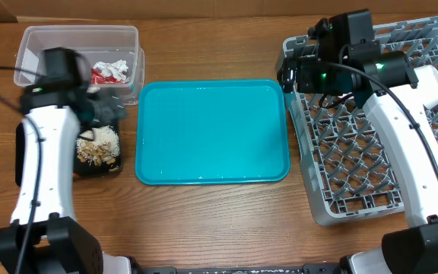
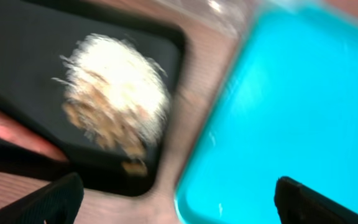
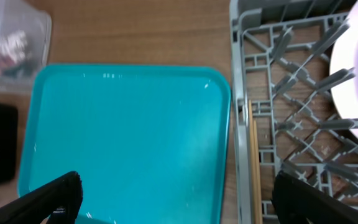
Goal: Sort waste into correct bins and load items into the dishwasher
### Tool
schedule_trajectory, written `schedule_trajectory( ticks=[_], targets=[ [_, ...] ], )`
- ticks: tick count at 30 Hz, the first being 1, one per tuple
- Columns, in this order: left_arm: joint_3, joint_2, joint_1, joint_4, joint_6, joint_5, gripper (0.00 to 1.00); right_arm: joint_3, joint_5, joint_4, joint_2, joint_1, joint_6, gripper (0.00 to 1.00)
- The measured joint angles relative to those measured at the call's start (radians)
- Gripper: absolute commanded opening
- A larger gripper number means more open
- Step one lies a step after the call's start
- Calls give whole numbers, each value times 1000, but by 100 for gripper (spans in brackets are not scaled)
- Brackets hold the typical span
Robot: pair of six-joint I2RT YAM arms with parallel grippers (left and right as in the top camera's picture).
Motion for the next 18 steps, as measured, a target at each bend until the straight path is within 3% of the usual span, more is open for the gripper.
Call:
schedule_trajectory(
  ticks=[5,11,18],
  targets=[
    [1,0,-133,-177,93,23,100,0,1,-23,0,-45,47,100],
    [2,0,-142,-382,133,90,96,0,2,-211,0,-148,66,100],
    [-3,-124,-140,-354,152,108,98,0,4,-375,0,-273,68,100]
  ],
)
